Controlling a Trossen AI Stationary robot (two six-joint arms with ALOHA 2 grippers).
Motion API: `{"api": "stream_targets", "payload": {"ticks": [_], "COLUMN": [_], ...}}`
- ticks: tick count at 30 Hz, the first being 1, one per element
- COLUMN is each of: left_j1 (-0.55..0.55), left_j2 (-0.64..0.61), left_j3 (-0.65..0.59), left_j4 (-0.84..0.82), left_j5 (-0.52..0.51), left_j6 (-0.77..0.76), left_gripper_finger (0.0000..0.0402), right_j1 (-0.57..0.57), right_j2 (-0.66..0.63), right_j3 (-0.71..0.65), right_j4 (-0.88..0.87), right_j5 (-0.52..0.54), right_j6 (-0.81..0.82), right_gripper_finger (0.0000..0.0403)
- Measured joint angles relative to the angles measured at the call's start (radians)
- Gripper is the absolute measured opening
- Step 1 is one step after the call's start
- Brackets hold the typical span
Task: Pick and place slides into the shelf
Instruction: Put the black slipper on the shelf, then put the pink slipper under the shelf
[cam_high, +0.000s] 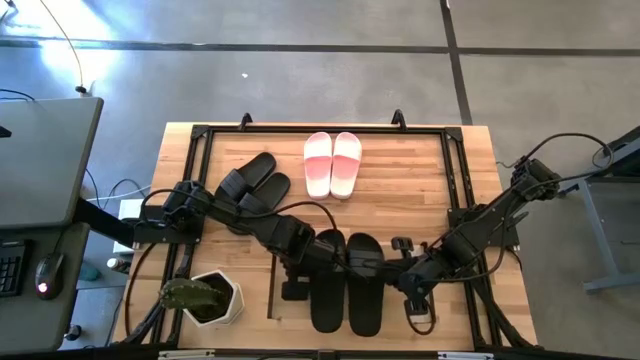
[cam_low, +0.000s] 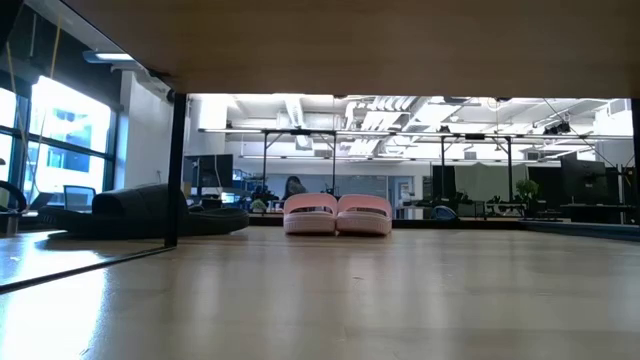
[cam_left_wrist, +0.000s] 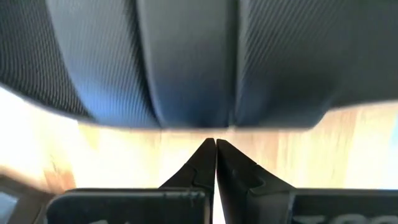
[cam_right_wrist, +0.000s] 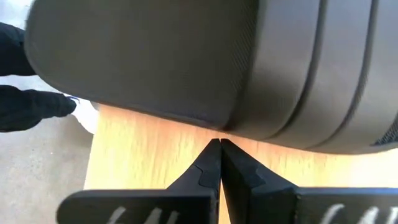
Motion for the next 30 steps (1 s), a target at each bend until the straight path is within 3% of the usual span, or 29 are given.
{"api": "stream_targets", "payload": {"ticks": [9,22,30], "left_j1": [0.000,0.000,0.098], "left_j2": [0.000,-0.004,-0.147], "left_j3": [0.030,0.359,0.329], "left_j4": [-0.088,-0.162,-0.153], "left_j5": [0.134,0.097,0.123], "left_j6": [0.001,0.007,-0.019], "left_gripper_finger": [0.0003,0.0003,0.0003], "right_j1": [0.000,0.000,-0.007], "right_j2": [-0.004,-0.077,-0.128], "right_j3": [0.000,0.078,0.140], "right_j4": [-0.012,-0.117,-0.114], "right_j5": [-0.031,-0.036,0.007], "right_j6": [0.021,0.099,0.099], "right_gripper_finger": [0.0000,0.0000,0.0000]}}
